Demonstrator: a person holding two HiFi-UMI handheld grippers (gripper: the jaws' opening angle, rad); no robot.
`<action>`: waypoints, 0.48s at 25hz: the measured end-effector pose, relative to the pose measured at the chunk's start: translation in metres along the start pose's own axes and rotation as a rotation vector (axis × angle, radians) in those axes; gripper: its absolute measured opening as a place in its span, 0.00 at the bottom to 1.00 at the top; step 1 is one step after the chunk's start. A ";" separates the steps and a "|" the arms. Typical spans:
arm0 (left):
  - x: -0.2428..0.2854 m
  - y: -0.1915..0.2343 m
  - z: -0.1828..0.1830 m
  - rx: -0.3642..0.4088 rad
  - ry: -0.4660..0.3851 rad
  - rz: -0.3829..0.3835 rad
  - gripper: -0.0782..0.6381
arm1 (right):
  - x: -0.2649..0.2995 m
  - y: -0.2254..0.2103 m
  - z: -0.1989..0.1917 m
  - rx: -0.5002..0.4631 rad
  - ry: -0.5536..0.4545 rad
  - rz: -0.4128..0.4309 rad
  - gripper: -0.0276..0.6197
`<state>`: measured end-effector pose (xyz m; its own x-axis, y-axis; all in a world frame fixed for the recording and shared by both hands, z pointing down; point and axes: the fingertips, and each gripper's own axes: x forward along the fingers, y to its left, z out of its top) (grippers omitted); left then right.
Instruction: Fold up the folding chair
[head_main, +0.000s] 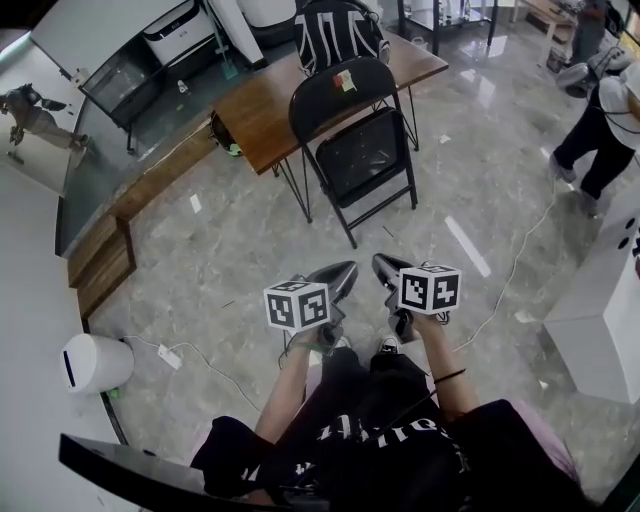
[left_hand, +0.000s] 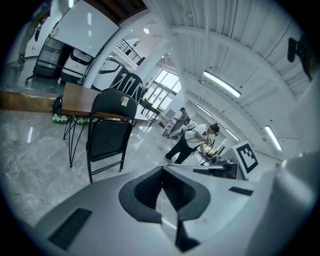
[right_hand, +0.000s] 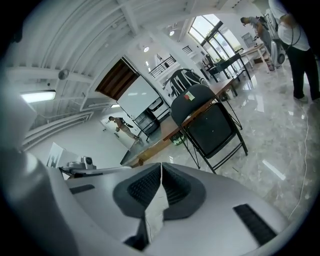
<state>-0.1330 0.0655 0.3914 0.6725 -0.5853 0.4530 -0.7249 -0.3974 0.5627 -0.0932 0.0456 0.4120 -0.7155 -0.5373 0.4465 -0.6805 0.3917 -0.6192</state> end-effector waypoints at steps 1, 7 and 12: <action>-0.004 0.002 0.000 0.014 -0.001 0.009 0.11 | 0.000 0.006 -0.002 -0.008 -0.001 0.003 0.07; -0.039 0.006 0.003 0.043 -0.020 -0.004 0.11 | 0.005 0.043 -0.014 -0.027 -0.015 -0.015 0.07; -0.073 0.017 -0.014 0.057 0.001 -0.028 0.11 | 0.014 0.073 -0.035 -0.018 -0.031 -0.039 0.07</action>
<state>-0.1918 0.1111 0.3776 0.6926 -0.5725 0.4388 -0.7133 -0.4533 0.5345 -0.1585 0.0923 0.3958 -0.6833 -0.5755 0.4494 -0.7108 0.3834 -0.5897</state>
